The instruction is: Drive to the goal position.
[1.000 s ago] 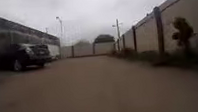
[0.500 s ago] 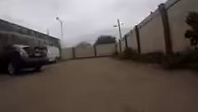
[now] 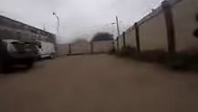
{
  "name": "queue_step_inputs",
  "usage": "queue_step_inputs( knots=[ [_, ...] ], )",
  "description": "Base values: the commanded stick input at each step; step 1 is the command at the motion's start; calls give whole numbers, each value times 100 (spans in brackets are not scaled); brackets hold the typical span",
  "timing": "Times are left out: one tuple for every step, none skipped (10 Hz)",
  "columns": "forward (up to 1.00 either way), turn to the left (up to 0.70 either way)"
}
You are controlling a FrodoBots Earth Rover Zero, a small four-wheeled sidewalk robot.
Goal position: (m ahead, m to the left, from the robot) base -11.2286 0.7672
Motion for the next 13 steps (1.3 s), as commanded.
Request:
queue_step_inputs(
  knots=[
    [100, 0],
    [100, 0],
    [100, 0],
    [93, -3],
    [22, -35],
    [0, -45],
    [0, -45],
    [0, -45],
    [0, -45],
    [0, -45],
    [0, -45],
    [0, -45],
    [0, -45]
  ],
)
